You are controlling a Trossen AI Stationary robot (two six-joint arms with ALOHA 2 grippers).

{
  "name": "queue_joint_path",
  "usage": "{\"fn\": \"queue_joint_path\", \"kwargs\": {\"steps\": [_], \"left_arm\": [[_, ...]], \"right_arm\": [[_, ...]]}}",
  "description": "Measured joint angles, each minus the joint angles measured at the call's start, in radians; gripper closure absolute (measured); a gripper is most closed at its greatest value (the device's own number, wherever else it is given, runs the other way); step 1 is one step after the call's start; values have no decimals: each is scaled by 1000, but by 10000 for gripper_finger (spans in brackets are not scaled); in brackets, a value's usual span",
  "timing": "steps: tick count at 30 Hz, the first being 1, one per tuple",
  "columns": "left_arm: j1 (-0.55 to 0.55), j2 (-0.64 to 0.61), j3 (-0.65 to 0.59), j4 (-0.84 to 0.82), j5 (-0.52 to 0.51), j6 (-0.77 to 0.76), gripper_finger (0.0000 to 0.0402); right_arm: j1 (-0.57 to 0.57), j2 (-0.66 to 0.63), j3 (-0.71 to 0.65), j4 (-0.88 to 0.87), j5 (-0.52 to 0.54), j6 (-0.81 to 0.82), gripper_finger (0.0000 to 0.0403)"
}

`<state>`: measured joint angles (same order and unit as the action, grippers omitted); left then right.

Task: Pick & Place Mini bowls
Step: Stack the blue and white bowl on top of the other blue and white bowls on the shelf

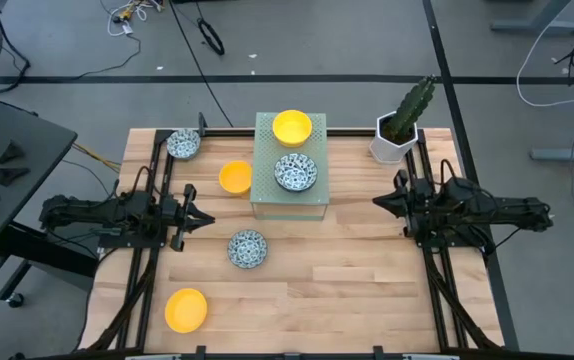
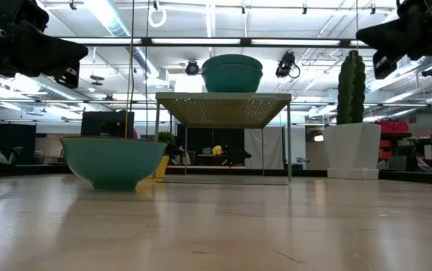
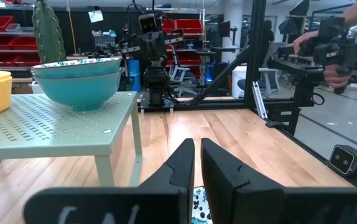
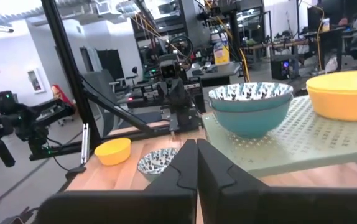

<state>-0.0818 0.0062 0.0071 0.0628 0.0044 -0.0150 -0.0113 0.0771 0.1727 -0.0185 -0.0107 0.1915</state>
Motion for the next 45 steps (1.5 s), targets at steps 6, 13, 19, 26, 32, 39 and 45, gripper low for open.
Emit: {"fn": "queue_joint_path", "kwargs": {"steps": [6, 13, 19, 26, 32, 39, 45], "left_arm": [[0, 0, 0, 0, 0, 0, 367], [0, 0, 0, 0, 0, 0, 367], [0, 0, 0, 0, 0, 0, 367], [0, 0, 0, 0, 0, 0, 367], [0, 0, 0, 0, 0, 0, 367], [0, 0, 0, 0, 0, 0, 367], [0, 0, 0, 0, 0, 0, 367]], "right_arm": [[0, -29, -5, 5, -9, 18, 403], [0, -59, -82, 139, -7, 49, 403], [0, -78, -104, 167, 2, 36, 403], [0, -77, -151, 252, 21, 62, 403], [0, -77, -155, 254, 20, 37, 403], [0, -77, -156, 241, 12, 36, 403], [0, -77, -156, 177, -54, 28, 403]]}}
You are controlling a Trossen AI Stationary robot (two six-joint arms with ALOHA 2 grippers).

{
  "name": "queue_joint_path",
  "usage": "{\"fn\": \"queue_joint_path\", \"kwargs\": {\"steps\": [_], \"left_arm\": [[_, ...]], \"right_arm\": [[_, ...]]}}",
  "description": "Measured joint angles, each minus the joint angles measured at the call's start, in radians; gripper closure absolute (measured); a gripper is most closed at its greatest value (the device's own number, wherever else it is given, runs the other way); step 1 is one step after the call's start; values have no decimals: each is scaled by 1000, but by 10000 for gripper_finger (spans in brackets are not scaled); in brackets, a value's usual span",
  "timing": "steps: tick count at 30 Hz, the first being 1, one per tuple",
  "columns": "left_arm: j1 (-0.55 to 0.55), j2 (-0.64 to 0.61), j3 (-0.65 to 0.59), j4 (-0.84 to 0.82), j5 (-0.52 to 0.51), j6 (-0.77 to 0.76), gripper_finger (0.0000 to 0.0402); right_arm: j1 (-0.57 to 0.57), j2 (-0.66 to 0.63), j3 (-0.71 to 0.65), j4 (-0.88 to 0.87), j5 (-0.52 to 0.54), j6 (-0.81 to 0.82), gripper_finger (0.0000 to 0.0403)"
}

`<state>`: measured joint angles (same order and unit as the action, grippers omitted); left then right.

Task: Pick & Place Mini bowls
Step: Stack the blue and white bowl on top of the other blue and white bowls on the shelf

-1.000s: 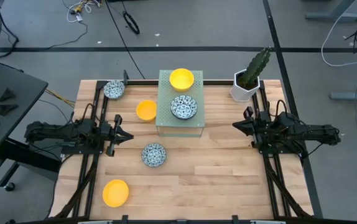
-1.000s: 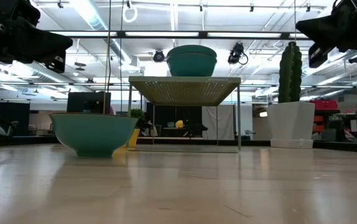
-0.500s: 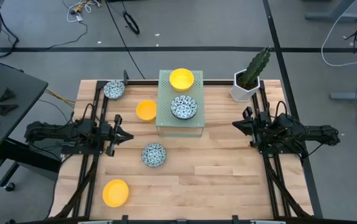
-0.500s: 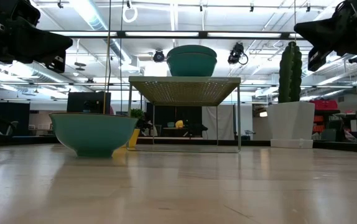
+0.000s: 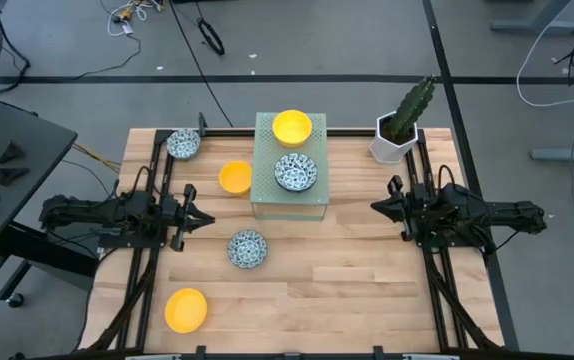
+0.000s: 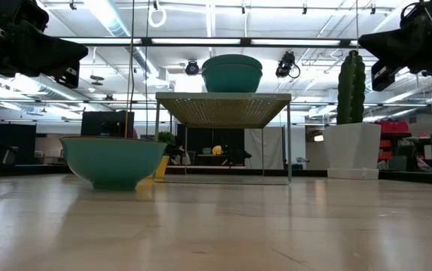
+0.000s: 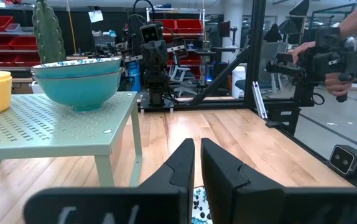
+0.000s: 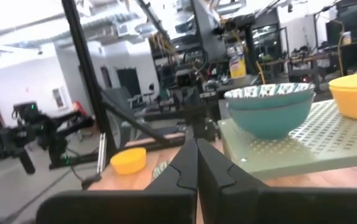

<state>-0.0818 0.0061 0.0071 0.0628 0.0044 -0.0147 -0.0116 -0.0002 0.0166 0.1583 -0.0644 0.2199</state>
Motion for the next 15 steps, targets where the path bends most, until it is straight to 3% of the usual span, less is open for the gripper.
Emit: {"fn": "queue_joint_path", "kwargs": {"steps": [15], "left_arm": [[0, 0, 0, 0, 0, 0, 367]], "right_arm": [[0, 0, 0, -126, -33, -102, 403]]}}
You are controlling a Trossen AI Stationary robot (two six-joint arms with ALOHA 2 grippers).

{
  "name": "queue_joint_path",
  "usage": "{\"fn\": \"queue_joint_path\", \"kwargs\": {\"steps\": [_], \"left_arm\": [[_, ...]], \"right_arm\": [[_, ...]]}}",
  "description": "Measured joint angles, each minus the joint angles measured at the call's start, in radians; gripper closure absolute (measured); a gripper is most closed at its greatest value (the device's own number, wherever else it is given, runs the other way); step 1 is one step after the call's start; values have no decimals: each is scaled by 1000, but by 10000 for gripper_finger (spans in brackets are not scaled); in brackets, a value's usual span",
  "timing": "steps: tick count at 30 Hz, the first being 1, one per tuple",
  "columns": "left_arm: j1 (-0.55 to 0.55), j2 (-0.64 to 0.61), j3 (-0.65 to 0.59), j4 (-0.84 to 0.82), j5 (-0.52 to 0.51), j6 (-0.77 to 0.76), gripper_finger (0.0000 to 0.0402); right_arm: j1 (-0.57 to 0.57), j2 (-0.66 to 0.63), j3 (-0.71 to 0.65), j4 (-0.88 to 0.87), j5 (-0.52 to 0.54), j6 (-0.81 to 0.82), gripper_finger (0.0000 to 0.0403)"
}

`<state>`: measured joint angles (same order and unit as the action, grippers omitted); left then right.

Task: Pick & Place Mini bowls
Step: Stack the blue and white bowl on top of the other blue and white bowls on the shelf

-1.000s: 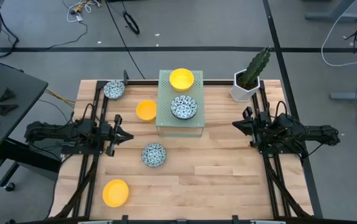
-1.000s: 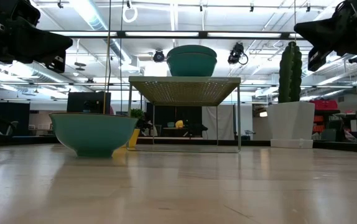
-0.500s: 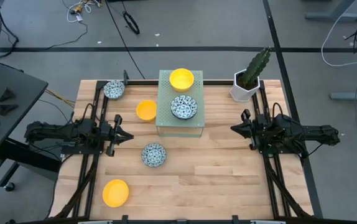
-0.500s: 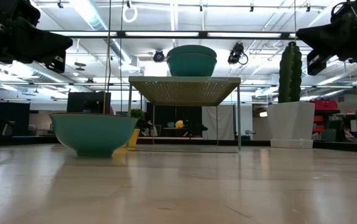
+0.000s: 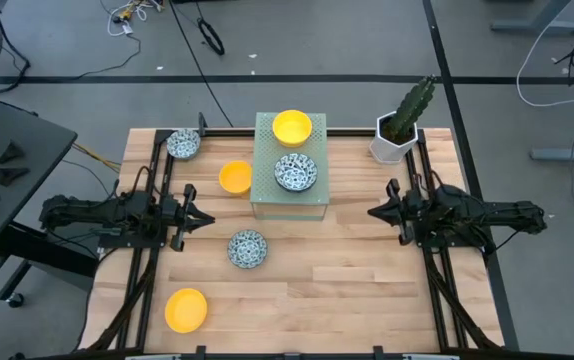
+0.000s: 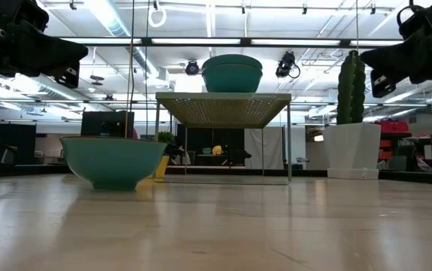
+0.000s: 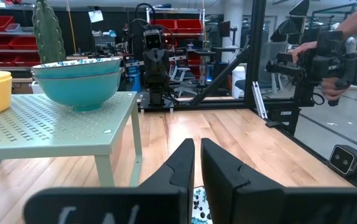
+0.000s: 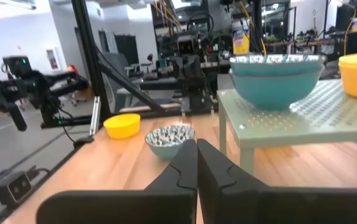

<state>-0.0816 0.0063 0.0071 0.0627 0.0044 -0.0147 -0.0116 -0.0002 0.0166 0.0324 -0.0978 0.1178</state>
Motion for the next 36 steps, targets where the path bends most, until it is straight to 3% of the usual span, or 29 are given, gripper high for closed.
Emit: {"fn": "queue_joint_path", "kwargs": {"steps": [36], "left_arm": [[0, 0, 0, 0, 0, 0, 367]], "right_arm": [[0, 0, 0, -10, 30, 4, 376]]}}
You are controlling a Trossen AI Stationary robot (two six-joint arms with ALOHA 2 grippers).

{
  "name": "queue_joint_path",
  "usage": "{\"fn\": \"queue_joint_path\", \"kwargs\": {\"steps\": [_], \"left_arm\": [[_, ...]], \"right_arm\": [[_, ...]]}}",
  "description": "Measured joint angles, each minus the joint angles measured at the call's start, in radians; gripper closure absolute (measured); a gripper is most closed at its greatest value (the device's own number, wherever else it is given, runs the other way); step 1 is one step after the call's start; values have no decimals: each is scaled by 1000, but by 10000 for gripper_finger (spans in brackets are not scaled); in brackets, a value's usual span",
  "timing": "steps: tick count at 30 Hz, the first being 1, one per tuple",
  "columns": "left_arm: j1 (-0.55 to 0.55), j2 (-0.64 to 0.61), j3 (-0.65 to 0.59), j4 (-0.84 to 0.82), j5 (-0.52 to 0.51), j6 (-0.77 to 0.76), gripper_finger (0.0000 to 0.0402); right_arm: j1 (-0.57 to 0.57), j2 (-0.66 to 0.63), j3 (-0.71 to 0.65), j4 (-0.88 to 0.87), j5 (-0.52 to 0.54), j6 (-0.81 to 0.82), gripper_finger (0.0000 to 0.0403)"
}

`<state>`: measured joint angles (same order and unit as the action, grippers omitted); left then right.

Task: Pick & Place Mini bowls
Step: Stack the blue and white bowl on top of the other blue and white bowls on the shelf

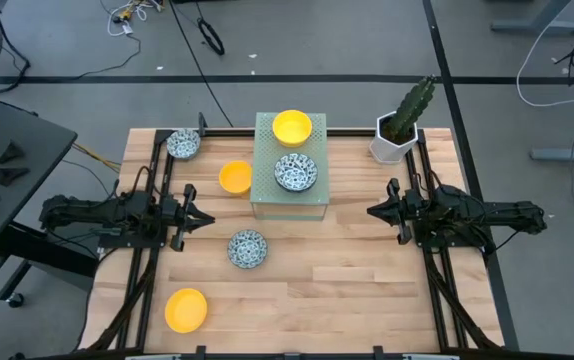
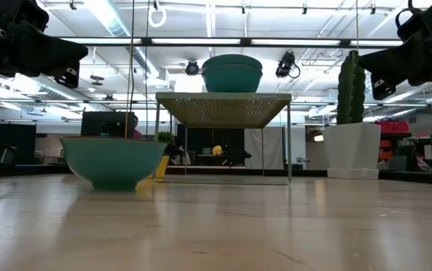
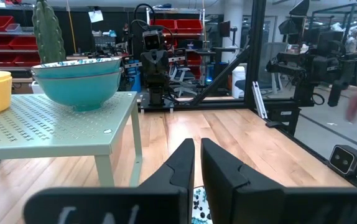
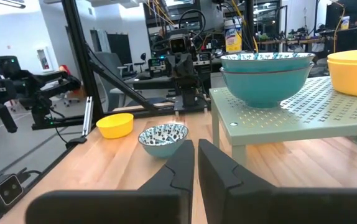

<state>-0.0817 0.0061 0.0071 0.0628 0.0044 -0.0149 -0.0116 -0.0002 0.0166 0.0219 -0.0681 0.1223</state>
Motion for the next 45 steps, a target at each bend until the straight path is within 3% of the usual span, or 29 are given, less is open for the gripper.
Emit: {"fn": "queue_joint_path", "kwargs": {"steps": [24, 28, 30, 45], "left_arm": [[0, 0, 0, -1, -1, 2, 367], [3, 0, 0, -13, -150, 95, 367], [2, 0, 0, -9, -177, 110, 367], [2, 0, 0, -8, -151, 106, 367]], "right_arm": [[0, 0, 0, 0, 0, 0, 376], [0, 0, 0, 0, 0, 0, 376], [0, 0, 0, 0, 0, 0, 376], [0, 0, 0, 0, 0, -1, 376]]}}
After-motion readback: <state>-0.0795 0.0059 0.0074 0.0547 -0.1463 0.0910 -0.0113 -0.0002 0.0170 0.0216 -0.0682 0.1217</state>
